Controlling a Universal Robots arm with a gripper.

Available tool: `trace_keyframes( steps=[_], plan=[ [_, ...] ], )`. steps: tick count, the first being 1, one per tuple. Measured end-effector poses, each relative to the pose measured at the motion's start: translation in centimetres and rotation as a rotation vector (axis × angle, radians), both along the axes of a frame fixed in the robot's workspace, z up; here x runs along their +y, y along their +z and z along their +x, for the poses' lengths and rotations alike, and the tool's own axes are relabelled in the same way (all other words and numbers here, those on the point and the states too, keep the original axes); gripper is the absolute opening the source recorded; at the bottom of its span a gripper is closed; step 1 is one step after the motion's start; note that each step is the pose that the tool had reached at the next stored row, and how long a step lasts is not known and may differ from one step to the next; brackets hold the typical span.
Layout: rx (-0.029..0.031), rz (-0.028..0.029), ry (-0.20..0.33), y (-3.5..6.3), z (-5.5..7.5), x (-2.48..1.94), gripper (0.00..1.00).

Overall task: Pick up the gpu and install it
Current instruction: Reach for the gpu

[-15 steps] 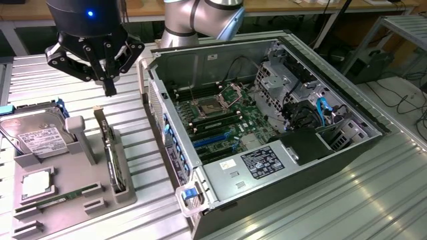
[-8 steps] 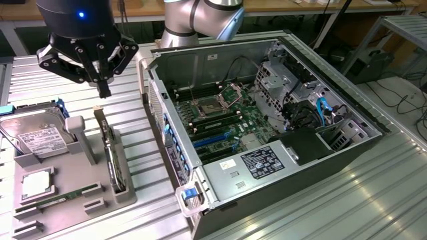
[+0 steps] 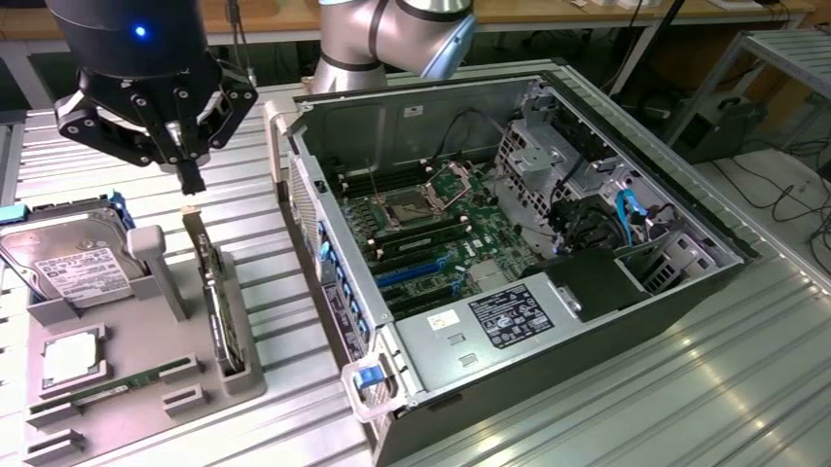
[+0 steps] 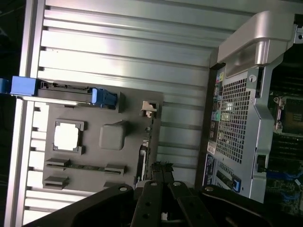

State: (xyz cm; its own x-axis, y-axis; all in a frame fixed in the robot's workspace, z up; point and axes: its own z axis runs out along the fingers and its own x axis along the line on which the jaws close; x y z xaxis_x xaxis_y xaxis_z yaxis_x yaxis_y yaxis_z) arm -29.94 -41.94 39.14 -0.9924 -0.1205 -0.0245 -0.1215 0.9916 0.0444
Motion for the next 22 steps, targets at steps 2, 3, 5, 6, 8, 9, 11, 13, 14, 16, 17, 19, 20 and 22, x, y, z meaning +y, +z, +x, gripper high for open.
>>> trace_keyframes(
  steps=[2, 3, 5, 6, 8, 9, 11, 13, 14, 16, 17, 19, 20, 22],
  plan=[
    [0.0000, 0.0000, 0.003, 0.00, -0.2, -0.04, 0.11],
    [0.0001, -0.0001, 0.004, 0.00, -0.3, -0.08, 0.11],
    [0.0000, 0.0000, 0.007, -0.03, -0.6, -0.22, 0.11],
    [0.0001, -0.0001, 0.008, -0.04, -0.6, -0.28, 0.11],
    [0.0000, 0.0000, 0.011, -0.07, -0.7, -0.43, 0.11],
    [0.0001, 0.0000, 0.012, -0.07, -0.8, -0.51, 0.11],
    [0.0001, -0.0001, 0.014, -0.11, -1.0, -0.69, 0.11],
    [0.0000, 0.0000, 0.017, -0.15, -1.2, -0.86, 0.11],
    [0.0000, -0.0001, 0.018, -0.16, -1.3, -0.94, 0.11],
    [-0.0010, -0.0001, 0.019, -0.18, -1.6, -1.05, 0.11],
    [-0.0012, -0.0001, 0.019, -0.19, -1.7, -1.11, 0.11],
    [-0.0021, 0.0000, 0.019, -0.25, -1.8, -1.25, 0.11],
    [-0.0030, -0.0001, 0.019, -0.30, -1.8, -1.32, 0.11],
    [-0.0074, -0.0001, 0.018, -0.44, -1.9, -1.44, 0.11]
  ],
)
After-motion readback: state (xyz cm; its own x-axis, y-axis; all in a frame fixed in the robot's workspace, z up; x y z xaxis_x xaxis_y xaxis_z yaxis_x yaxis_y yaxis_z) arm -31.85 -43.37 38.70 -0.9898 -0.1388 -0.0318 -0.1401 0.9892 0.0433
